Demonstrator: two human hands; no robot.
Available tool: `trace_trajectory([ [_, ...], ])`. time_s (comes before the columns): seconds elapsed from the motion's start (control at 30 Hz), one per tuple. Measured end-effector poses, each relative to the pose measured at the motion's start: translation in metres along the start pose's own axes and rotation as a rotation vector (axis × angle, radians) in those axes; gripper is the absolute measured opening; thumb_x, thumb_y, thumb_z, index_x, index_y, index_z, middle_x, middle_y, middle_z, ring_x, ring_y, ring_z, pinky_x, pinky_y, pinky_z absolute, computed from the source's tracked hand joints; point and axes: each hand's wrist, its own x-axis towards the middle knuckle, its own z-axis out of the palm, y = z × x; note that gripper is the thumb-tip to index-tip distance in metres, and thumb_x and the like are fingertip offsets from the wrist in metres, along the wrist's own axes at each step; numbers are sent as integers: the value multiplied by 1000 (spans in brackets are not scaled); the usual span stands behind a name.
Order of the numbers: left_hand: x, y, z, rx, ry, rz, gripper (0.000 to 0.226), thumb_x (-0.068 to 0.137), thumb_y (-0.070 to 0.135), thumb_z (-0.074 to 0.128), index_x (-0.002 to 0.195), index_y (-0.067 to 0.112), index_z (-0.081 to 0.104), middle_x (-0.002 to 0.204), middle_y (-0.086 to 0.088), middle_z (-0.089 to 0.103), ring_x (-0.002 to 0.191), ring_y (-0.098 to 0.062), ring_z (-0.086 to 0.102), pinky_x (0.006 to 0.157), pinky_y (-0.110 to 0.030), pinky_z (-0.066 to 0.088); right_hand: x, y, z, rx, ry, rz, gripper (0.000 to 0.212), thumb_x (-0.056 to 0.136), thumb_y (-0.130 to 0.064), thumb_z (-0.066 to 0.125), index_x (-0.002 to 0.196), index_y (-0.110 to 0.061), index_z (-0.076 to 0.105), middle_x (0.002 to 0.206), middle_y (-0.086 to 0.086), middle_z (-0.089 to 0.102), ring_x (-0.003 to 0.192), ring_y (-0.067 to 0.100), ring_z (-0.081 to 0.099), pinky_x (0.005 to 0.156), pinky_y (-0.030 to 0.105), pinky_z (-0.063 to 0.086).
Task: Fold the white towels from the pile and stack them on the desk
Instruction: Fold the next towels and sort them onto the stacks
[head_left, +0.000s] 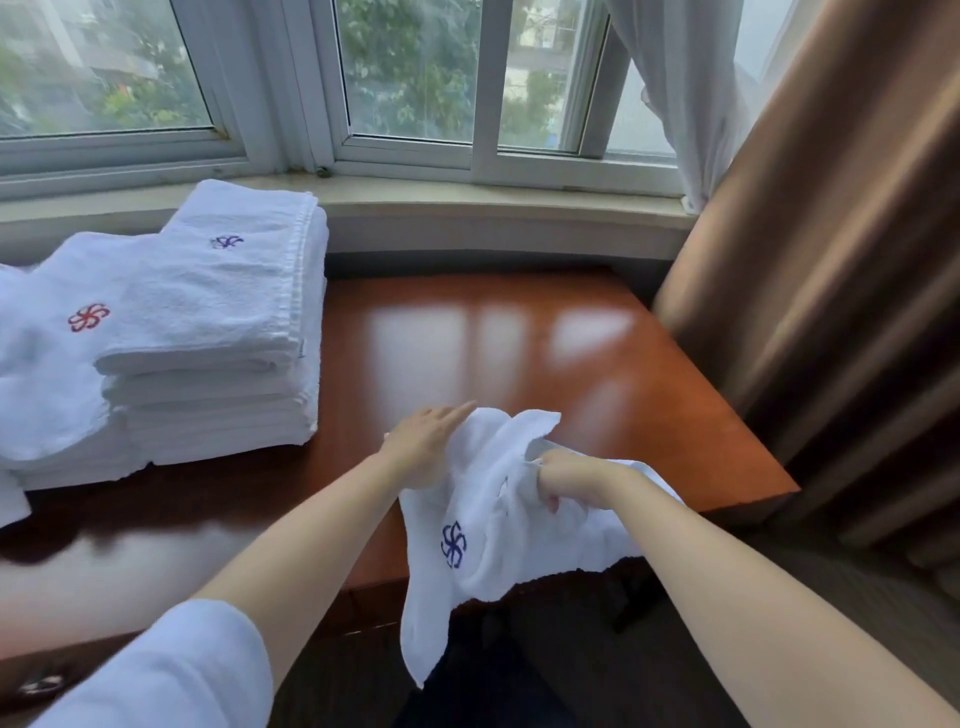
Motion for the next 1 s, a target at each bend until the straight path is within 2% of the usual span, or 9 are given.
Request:
trace_trajectory([
  [0.13,15,0,-3,50,-81,-93,38,81,45,60,117,36,56,109,2,56,110,-23,53,83,-35,33,11,-3,-6,243,76,-24,19,82,8,48,80,-10,53,87,11,54,81,24,51,73,31,46],
  [0.23,23,-8,-1,-580,173,-326,27,77,40,64,68,19,50,69,3,51,72,-21,53,60,-29,35,30,-7,-19,979,458,-66,21,85,7,48,83,-13,55,88,10,57,78,24,54,70,32,49],
  [0.33,23,-25,2,-1037,417,-641,26,92,29,55,76,9,57,74,-6,56,74,-21,49,62,-31,36,49,-9,-29,1484,793,-139,33,86,0,54,111,-21,51,101,7,61,87,23,60,76,35,52],
  [0.43,15,-43,13,-921,336,-761,45,97,35,46,108,-6,59,112,-24,61,98,-40,58,81,-42,45,64,2,-12,1289,700,8,50,83,-5,62,128,-19,44,103,5,60,87,24,61,76,36,54],
  [0.53,12,-44,15,-807,352,-602,48,97,44,40,98,0,59,105,-19,62,106,-38,56,79,-40,41,72,6,7,951,568,38,15,85,-16,61,98,-20,54,91,5,55,73,18,52,62,26,41],
  [0.67,9,-41,21,-754,154,-513,61,85,53,59,133,17,50,131,0,54,122,-24,51,96,-34,40,81,6,26,45,531,-23,63,85,-45,58,141,-27,37,137,-3,37,127,24,34,100,36,36],
  [0.8,4,-43,23,-736,116,-562,21,76,34,64,79,22,47,81,4,55,71,-15,51,59,-29,37,71,10,36,-379,620,-121,50,86,-46,50,132,-29,44,130,-4,45,120,24,40,92,37,34],
  [0.9,2,-37,18,-764,179,-564,26,71,12,60,56,16,39,59,1,43,56,-17,40,50,-26,28,64,9,29,-498,675,-31,28,86,-39,42,102,-21,57,109,2,64,104,25,58,85,38,34],
  [1.0,-7,-19,7,-1030,165,-622,11,57,10,56,49,14,50,50,1,50,53,-18,48,49,-21,33,58,8,21,-397,566,134,45,89,-41,29,109,-20,63,115,3,65,108,23,57,82,37,31],
])
